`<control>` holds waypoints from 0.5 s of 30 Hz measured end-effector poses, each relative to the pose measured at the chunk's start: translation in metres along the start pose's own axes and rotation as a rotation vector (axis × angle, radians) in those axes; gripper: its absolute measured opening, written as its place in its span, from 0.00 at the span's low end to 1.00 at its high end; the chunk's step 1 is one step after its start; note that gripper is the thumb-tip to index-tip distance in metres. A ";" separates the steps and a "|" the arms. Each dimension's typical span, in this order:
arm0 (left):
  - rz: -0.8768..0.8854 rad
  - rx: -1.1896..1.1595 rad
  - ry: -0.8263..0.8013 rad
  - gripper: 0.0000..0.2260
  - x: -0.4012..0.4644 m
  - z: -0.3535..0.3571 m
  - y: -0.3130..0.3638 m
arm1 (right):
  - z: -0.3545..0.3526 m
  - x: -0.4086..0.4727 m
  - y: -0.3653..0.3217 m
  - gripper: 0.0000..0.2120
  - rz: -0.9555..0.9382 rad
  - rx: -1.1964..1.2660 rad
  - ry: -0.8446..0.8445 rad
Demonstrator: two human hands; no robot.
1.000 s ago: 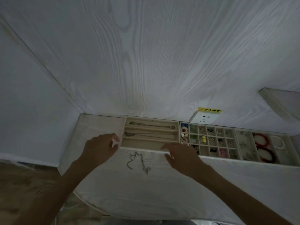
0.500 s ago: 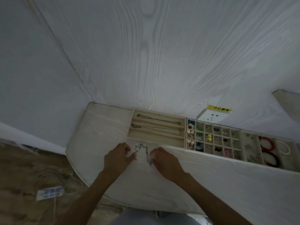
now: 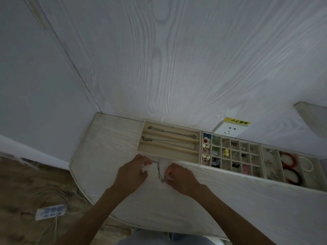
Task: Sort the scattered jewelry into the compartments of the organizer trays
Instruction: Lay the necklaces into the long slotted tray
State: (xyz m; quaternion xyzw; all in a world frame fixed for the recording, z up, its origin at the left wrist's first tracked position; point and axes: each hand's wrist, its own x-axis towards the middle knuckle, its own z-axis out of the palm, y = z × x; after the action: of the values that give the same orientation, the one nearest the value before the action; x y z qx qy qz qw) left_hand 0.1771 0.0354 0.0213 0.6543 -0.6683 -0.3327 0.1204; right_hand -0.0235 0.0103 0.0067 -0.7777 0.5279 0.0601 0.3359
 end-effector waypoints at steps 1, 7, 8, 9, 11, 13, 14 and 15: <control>0.042 -0.009 -0.058 0.14 0.001 0.003 0.004 | -0.002 0.001 0.000 0.10 0.005 -0.015 -0.024; 0.079 -0.066 -0.330 0.25 0.015 0.017 0.004 | -0.008 0.001 0.001 0.13 0.018 -0.121 -0.081; 0.090 -0.054 -0.369 0.28 0.016 0.017 0.003 | -0.008 -0.002 0.003 0.11 0.005 -0.125 -0.062; 0.099 -0.040 -0.399 0.31 0.016 0.017 0.003 | -0.009 -0.005 0.004 0.10 -0.011 -0.105 -0.033; 0.108 -0.056 -0.435 0.35 0.016 0.017 0.003 | -0.013 -0.013 0.005 0.07 -0.053 -0.001 0.052; 0.130 -0.141 -0.441 0.35 0.016 0.016 0.006 | -0.020 -0.022 0.002 0.05 -0.065 0.158 0.132; 0.147 -0.177 -0.436 0.34 0.016 0.016 0.010 | -0.025 -0.027 0.000 0.05 -0.058 0.263 0.165; 0.162 -0.209 -0.430 0.32 0.016 0.015 0.016 | -0.031 -0.031 -0.002 0.06 -0.051 0.379 0.198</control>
State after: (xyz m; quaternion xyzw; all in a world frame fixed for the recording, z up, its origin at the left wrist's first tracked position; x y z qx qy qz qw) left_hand 0.1539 0.0229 0.0151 0.4968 -0.6908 -0.5208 0.0689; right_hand -0.0434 0.0168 0.0457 -0.7157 0.5405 -0.1256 0.4241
